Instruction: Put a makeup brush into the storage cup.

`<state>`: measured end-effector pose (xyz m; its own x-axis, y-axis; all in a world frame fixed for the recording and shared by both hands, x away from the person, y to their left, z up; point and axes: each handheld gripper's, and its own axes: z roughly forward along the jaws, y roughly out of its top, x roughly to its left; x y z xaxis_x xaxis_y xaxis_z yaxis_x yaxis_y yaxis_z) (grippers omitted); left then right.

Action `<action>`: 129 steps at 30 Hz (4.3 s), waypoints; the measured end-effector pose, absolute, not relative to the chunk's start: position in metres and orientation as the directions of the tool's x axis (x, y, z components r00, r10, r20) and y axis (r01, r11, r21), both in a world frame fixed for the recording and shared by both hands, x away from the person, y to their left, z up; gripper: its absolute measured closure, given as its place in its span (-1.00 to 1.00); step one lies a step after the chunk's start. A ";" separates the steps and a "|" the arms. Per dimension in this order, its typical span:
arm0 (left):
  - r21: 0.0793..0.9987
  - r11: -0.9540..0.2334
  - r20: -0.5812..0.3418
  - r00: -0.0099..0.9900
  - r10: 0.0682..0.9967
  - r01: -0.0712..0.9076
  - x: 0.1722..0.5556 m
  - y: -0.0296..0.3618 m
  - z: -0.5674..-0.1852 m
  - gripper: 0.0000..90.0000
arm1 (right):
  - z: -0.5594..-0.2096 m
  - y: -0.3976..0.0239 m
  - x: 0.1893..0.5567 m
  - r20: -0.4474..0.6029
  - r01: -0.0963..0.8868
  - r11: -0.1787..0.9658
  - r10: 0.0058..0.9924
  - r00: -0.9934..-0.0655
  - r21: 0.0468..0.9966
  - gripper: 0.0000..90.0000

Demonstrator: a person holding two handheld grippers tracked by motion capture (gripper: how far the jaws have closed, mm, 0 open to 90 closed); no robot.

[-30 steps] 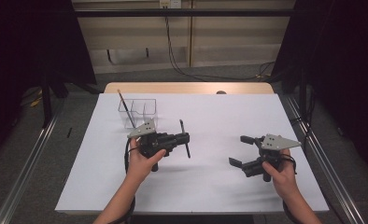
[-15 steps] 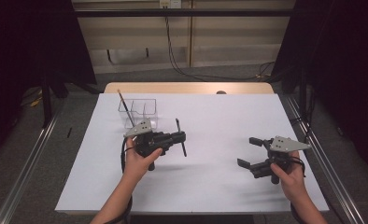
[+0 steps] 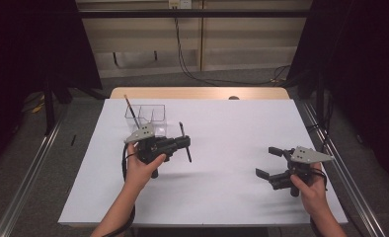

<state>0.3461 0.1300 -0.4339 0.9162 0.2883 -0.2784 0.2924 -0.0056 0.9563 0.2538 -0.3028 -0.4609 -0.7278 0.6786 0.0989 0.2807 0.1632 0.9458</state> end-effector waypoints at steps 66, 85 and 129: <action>0.955 -0.034 -0.252 0.869 0.425 0.294 0.376 0.165 -0.405 0.86 | -0.467 -0.314 0.241 0.084 0.254 0.153 0.681 -0.728 0.955 -0.95; 0.953 -0.040 -0.244 0.837 0.490 0.301 0.388 0.182 -0.400 0.86 | -0.467 -0.315 0.241 0.081 0.250 0.153 0.681 -0.727 0.956 -0.95; 0.961 -0.046 -0.194 0.783 0.591 0.274 0.413 0.208 -0.378 0.86 | -0.469 -0.316 0.241 0.083 0.252 0.156 0.676 -0.733 0.955 -0.96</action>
